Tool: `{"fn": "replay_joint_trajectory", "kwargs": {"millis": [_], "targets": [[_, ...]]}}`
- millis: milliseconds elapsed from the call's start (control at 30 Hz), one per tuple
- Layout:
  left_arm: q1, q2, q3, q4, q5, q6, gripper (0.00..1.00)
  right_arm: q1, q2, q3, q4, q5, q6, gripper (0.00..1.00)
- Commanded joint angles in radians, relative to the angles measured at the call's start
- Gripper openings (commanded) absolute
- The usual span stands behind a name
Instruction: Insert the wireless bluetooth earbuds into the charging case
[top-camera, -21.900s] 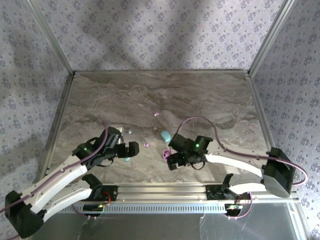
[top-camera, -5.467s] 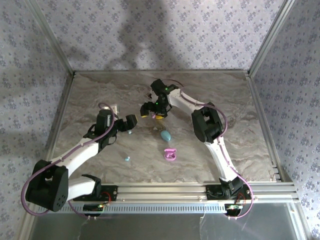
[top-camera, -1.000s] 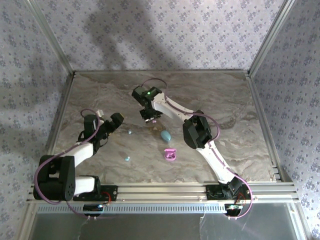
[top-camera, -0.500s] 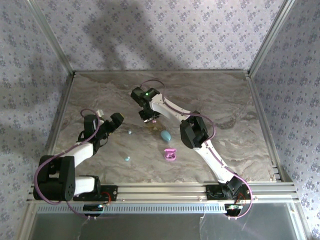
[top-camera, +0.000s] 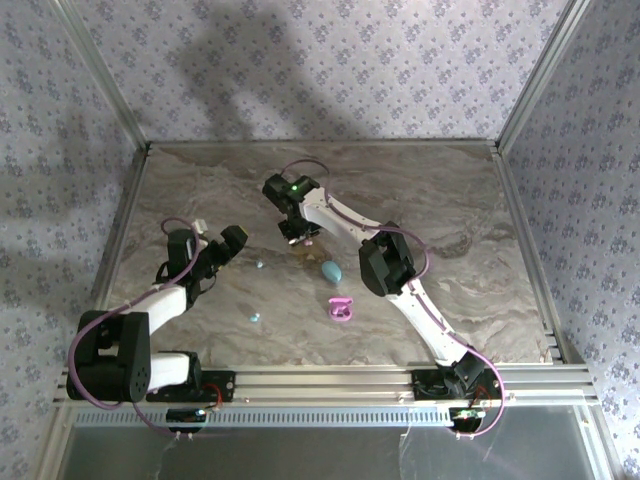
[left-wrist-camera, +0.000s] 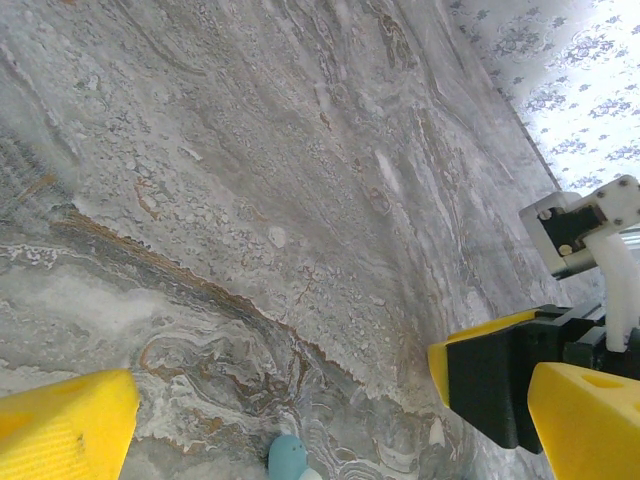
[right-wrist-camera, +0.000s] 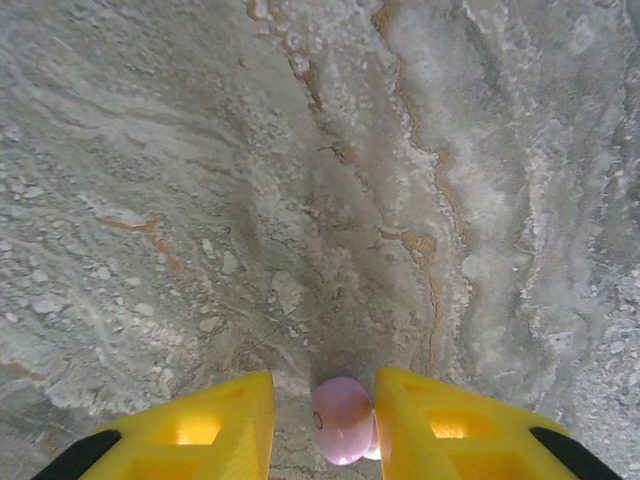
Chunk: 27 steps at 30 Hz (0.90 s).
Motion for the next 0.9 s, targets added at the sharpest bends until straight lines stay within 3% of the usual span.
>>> {"fn": "replay_joint_trajectory", "kwargs": {"millis": [0, 633, 867], "targets": [[0.006, -0.009, -0.003, 0.027, 0.017, -0.002, 1.00, -0.006, 0.027, 0.032, -0.031, 0.014, -0.014, 0.34], [0.006, -0.001, 0.000, 0.029, 0.024, 0.003, 1.00, -0.019, 0.022, 0.026, -0.035, -0.013, 0.000, 0.21], [-0.012, -0.003, 0.003, 0.035, 0.023, 0.009, 1.00, -0.022, -0.116, -0.079, 0.022, -0.060, 0.031, 0.20]]}}
